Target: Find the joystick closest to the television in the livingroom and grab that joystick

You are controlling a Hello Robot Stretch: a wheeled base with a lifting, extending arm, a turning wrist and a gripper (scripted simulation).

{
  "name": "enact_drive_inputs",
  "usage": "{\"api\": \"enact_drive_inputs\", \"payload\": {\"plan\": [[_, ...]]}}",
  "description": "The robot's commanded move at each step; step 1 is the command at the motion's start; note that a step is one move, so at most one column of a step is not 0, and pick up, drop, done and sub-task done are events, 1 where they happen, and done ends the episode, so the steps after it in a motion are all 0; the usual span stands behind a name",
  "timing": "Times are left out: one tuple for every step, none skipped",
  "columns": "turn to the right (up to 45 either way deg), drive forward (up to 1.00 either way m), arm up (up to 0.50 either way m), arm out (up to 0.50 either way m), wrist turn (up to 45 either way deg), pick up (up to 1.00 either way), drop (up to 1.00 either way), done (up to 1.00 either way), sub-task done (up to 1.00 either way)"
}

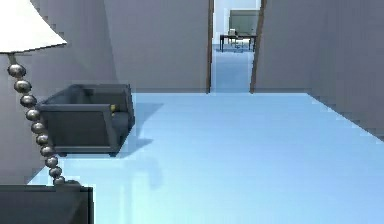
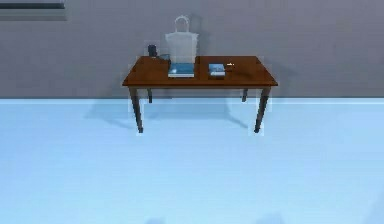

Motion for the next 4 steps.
{"api": "enact_drive_inputs", "payload": {"plan": [[0.0,0.45,0.0,0.0,0.0,0.0,0.0,0.0,0.0],[9.0,0.0,0.0,0.0,0.0,0.0,0.0,0.0,0.0],[0.0,1.0,0.0,0.0,0.0,0.0,0.0,0.0,0.0],[0.0,1.0,0.0,0.0,0.0,0.0,0.0,0.0,0.0]]}}
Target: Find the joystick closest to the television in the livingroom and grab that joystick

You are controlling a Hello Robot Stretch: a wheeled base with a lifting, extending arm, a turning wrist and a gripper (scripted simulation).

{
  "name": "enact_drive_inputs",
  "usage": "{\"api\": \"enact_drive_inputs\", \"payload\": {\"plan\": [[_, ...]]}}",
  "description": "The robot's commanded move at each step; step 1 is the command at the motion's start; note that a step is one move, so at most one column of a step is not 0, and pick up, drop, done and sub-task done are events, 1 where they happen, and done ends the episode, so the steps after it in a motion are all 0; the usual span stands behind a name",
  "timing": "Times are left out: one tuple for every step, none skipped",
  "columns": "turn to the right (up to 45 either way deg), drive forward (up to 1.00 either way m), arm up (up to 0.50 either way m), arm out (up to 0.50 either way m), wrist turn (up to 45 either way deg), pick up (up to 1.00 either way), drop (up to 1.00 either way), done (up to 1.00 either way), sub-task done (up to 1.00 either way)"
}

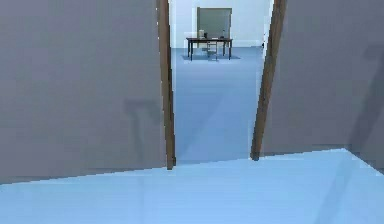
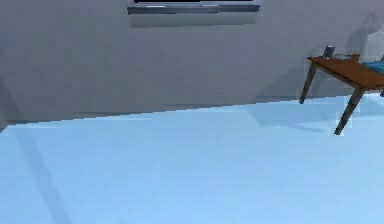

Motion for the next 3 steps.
{"api": "enact_drive_inputs", "payload": {"plan": [[0.0,1.0,0.0,0.0,0.0,0.0,0.0,0.0,0.0],[3.0,0.0,0.0,0.0,0.0,0.0,0.0,0.0,0.0],[12.0,0.0,0.0,0.0,0.0,0.0,0.0,0.0,0.0]]}}
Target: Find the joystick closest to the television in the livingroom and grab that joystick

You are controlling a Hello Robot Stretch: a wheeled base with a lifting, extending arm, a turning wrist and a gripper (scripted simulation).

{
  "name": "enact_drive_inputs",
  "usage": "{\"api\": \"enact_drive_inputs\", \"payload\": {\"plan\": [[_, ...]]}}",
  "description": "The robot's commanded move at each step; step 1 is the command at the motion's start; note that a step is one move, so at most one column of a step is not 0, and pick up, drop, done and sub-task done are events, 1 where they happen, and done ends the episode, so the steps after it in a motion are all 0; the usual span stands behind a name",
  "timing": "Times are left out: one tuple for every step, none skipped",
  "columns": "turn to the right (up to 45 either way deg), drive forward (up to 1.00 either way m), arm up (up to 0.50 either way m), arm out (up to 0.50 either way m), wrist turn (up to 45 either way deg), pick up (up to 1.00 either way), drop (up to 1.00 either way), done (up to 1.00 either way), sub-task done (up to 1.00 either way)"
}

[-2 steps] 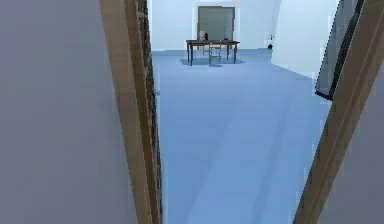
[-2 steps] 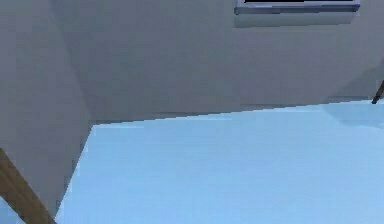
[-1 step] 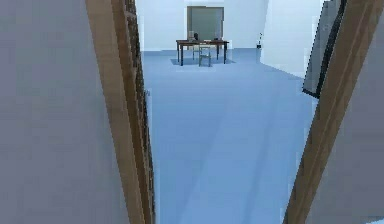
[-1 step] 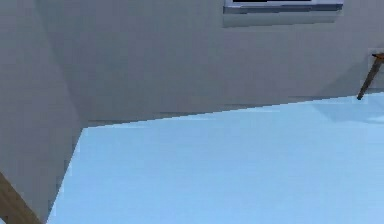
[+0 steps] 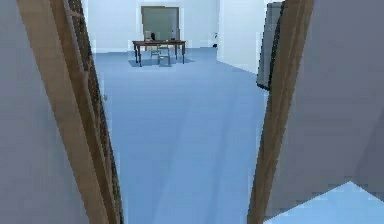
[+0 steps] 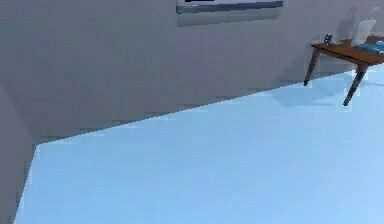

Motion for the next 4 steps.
{"api": "enact_drive_inputs", "payload": {"plan": [[0.0,0.65,0.0,0.0,0.0,0.0,0.0,0.0,0.0],[-18.0,0.0,0.0,0.0,0.0,0.0,0.0,0.0,0.0],[0.0,0.5,0.0,0.0,0.0,0.0,0.0,0.0,0.0],[24.0,0.0,0.0,0.0,0.0,0.0,0.0,0.0,0.0]]}}
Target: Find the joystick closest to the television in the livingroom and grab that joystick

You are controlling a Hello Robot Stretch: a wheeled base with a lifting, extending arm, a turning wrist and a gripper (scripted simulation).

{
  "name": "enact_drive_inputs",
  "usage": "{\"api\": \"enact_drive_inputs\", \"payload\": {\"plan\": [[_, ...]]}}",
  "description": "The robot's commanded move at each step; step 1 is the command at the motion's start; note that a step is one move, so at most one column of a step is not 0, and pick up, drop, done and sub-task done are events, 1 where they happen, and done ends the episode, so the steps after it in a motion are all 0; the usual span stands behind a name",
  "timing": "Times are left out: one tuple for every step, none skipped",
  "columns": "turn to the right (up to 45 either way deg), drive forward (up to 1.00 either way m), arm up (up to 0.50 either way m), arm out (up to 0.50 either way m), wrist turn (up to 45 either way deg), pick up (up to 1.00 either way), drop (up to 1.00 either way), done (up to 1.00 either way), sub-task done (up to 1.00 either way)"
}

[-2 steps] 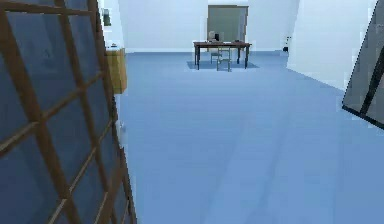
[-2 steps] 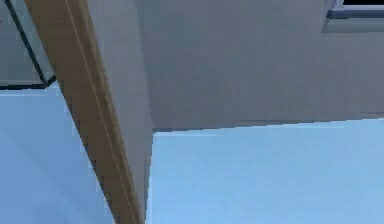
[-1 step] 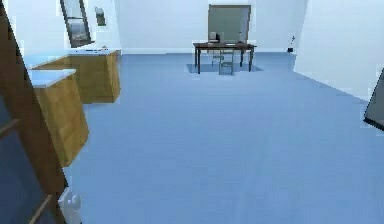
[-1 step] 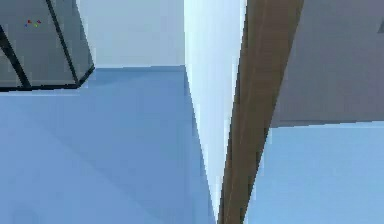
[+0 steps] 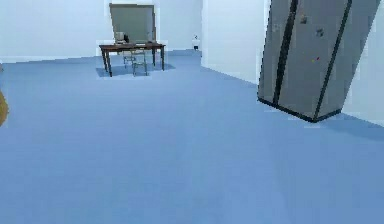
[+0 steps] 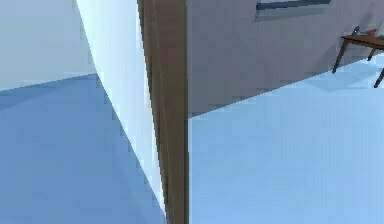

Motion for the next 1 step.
{"api": "enact_drive_inputs", "payload": {"plan": [[0.0,0.45,0.0,0.0,0.0,0.0,0.0,0.0,0.0]]}}
